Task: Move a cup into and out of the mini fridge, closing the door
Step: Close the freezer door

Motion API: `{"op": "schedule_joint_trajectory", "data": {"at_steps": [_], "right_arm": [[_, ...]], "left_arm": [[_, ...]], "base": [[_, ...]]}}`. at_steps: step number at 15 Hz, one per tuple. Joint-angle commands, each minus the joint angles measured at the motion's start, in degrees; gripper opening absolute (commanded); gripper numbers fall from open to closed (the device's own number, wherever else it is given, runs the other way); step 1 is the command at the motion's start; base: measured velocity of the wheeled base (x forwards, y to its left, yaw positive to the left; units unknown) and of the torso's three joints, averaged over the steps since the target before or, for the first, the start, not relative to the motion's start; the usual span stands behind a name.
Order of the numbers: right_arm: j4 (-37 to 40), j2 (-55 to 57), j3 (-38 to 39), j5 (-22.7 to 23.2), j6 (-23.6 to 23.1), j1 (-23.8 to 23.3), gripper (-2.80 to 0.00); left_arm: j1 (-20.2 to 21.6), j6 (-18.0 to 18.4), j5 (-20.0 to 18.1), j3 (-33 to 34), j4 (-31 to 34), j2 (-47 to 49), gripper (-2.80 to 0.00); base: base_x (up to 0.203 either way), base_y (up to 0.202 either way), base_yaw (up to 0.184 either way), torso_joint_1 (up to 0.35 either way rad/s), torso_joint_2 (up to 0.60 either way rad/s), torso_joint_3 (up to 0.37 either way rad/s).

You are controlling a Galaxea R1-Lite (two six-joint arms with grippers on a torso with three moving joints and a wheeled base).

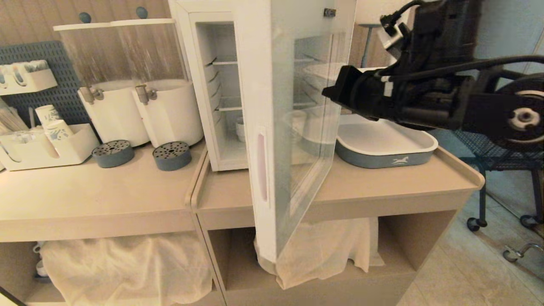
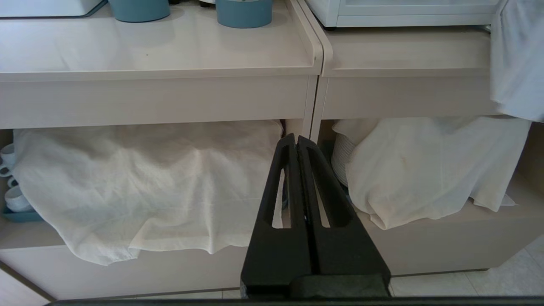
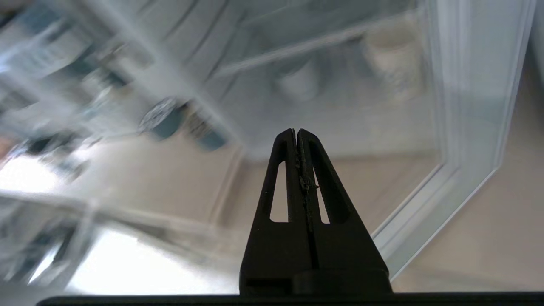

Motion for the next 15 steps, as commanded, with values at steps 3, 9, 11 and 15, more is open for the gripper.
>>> {"op": "schedule_joint_trajectory", "data": {"at_steps": [3, 9, 11, 15], "right_arm": [[3.11, 13.44, -13.49, -2.41, -3.89, 0.29, -2.80], [0.20, 26.30, -23.34, -6.96, -15.87, 0.49, -2.80], [-2.81, 28.07, -22.89, -10.39, -18.61, 0.56, -2.80], [-2.87, 20.97, -13.99, -12.44, -19.16, 0.54, -2.80]], "left_arm": [[0.01, -0.02, 0.01, 0.09, -0.03, -0.02, -2.80], [0.01, -0.02, 0.00, 0.09, -0.03, -0.02, -2.80], [0.01, -0.02, 0.09, 0.09, -0.03, -0.02, -2.80], [0.01, -0.02, 0.01, 0.09, -0.03, -0.02, -2.80]], "base": [[0.000, 0.000, 0.000, 0.000, 0.00, 0.000], [0.000, 0.000, 0.000, 0.000, 0.00, 0.000], [0.000, 0.000, 0.000, 0.000, 0.00, 0.000], [0.000, 0.000, 0.000, 0.000, 0.00, 0.000]]}}
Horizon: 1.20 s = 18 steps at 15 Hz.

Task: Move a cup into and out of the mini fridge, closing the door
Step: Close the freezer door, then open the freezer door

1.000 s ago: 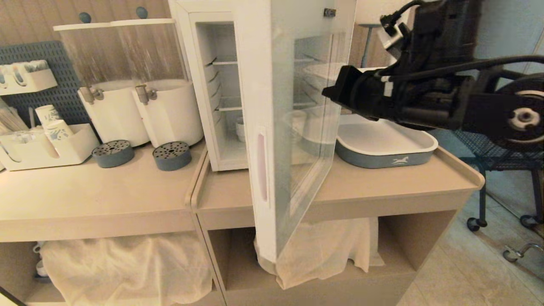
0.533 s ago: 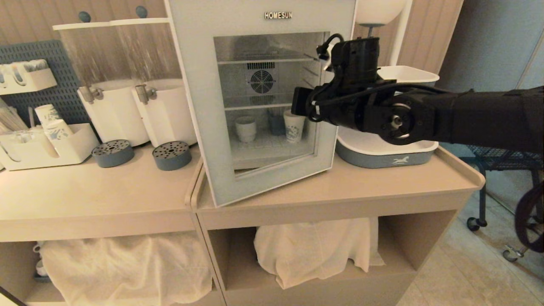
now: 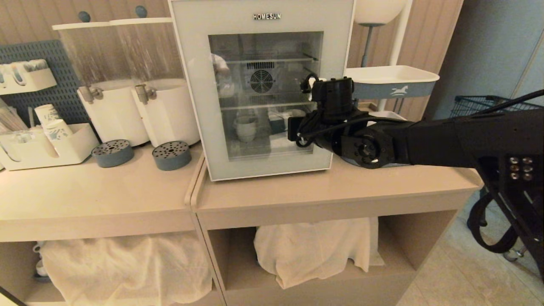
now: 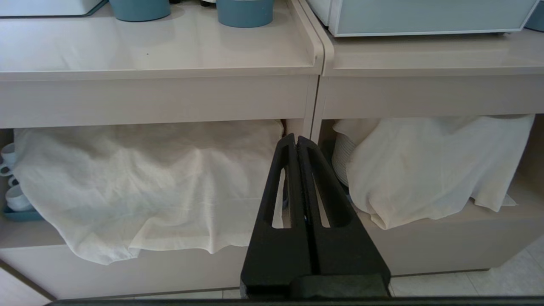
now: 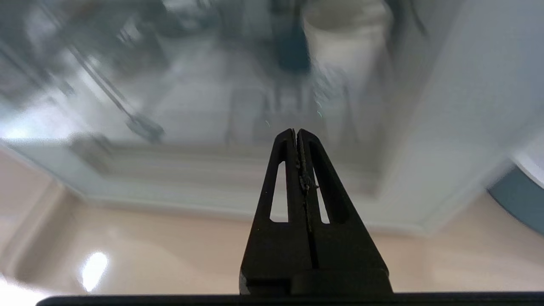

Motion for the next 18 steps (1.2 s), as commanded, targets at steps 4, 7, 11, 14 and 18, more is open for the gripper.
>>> {"op": "schedule_joint_trajectory", "data": {"at_steps": [4, 7, 11, 14, 18], "right_arm": [[-2.30, -20.53, 17.62, -7.17, -0.92, -0.80, -2.80], [-2.53, -38.44, 30.21, -18.45, -1.28, -1.19, -2.80], [-1.05, -63.67, 45.44, -28.37, -5.04, -10.47, -2.80], [-0.26, -79.24, 57.01, -31.14, -6.71, -27.11, -2.80], [-1.51, -98.38, 73.74, -29.38, -6.83, -34.21, -2.80]], "left_arm": [[0.01, -0.02, 0.01, 0.09, -0.02, -0.02, -2.80], [0.01, -0.02, 0.09, 0.09, -0.02, -0.02, -2.80], [0.01, -0.02, 0.09, 0.09, -0.02, -0.02, -2.80], [0.01, -0.11, 0.09, 0.09, -0.02, -0.02, -2.80], [0.01, -0.20, 0.09, 0.09, -0.02, -0.02, -2.80]], "base": [[0.000, 0.000, 0.000, 0.000, 0.00, 0.000], [0.000, 0.000, 0.000, 0.000, 0.00, 0.000], [0.000, 0.000, 0.000, 0.000, 0.00, 0.000], [0.000, 0.000, 0.000, 0.000, 0.00, 0.000], [0.000, 0.000, 0.000, 0.000, 0.00, 0.000]]}}
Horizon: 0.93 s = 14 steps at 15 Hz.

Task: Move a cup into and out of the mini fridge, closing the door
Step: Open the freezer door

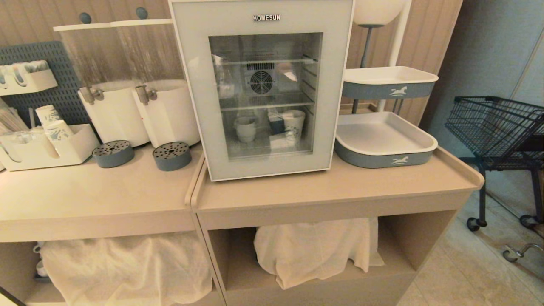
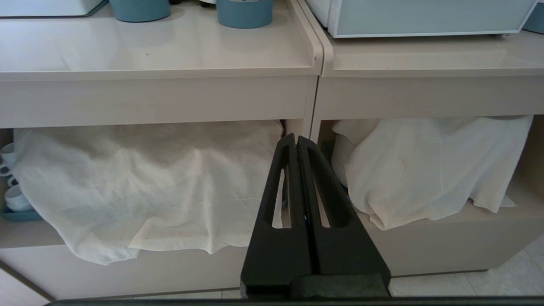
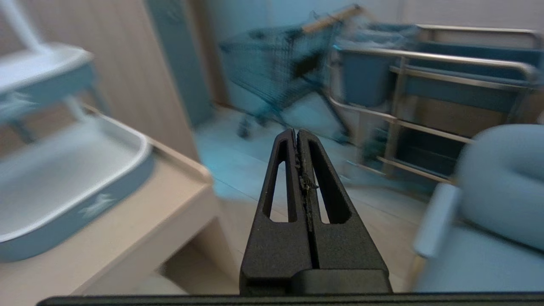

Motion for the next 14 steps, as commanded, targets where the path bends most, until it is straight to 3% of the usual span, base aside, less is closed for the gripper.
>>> {"op": "schedule_joint_trajectory", "data": {"at_steps": [1, 5, 7, 9, 11, 14], "right_arm": [[-0.42, -12.96, 5.81, 5.48, 0.24, -1.17, -2.80], [0.13, -30.74, 20.61, 34.66, 0.25, -1.20, -2.80], [0.66, -36.93, 28.53, 44.07, 0.09, -1.13, -2.80], [2.25, -38.44, 33.50, 47.19, 0.28, -1.10, -2.80], [9.37, -38.54, 33.28, 46.85, 1.29, -1.03, -2.80], [12.71, -38.44, 32.74, 45.95, -0.05, -1.01, -2.80]], "left_arm": [[0.01, -0.03, 0.04, 0.09, -0.02, -0.02, -2.80], [0.01, -0.03, 0.04, 0.09, -0.02, -0.02, -2.80], [0.01, -0.03, 0.04, 0.09, -0.02, -0.02, -2.80], [0.01, -0.03, 0.04, 0.09, -0.02, -0.02, -2.80], [0.01, -0.03, 0.04, 0.09, -0.02, -0.02, -2.80], [0.01, 0.06, -0.04, 0.09, -0.02, -0.02, -2.80]], "base": [[0.000, 0.000, 0.000, 0.000, 0.00, 0.000], [0.000, 0.000, 0.000, 0.000, 0.00, 0.000], [0.000, 0.000, 0.000, 0.000, 0.00, 0.000], [0.000, 0.000, 0.000, 0.000, 0.00, 0.000], [0.000, 0.000, 0.000, 0.000, 0.00, 0.000], [0.000, 0.000, 0.000, 0.000, 0.00, 0.000]]}}
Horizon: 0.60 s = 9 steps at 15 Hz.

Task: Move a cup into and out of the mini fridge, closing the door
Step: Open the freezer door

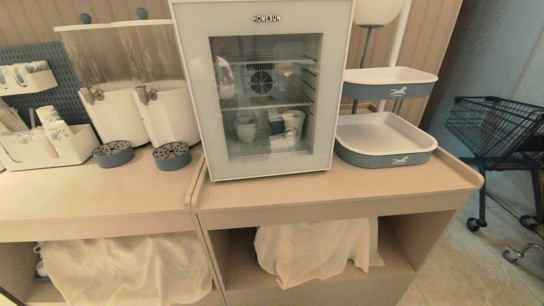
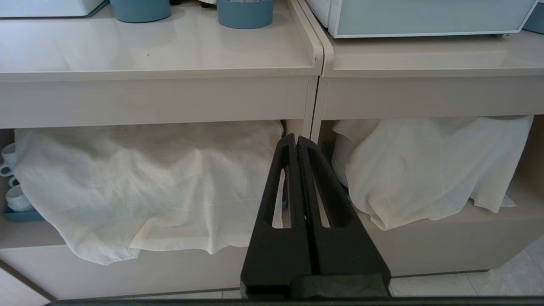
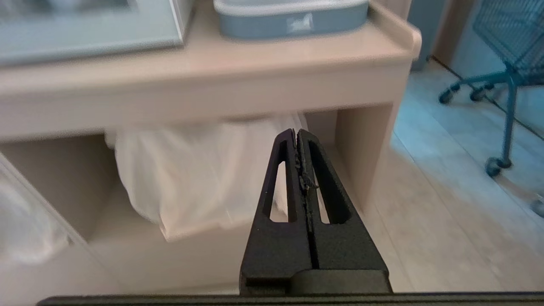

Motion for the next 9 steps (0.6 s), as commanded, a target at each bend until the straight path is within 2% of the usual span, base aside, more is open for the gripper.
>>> {"op": "schedule_joint_trajectory", "data": {"at_steps": [1, 9], "right_arm": [[3.21, 0.00, -1.06, 0.21, -0.96, 0.02, -2.80], [3.52, 0.43, -1.25, 0.29, -1.55, 0.09, -2.80]], "left_arm": [[0.01, -0.05, 0.00, 0.09, -0.02, -0.02, -2.80], [0.01, 0.04, 0.00, 0.09, -0.02, -0.02, -2.80]], "base": [[0.000, 0.000, 0.000, 0.000, 0.00, 0.000], [0.000, 0.000, 0.000, 0.000, 0.00, 0.000]]}}
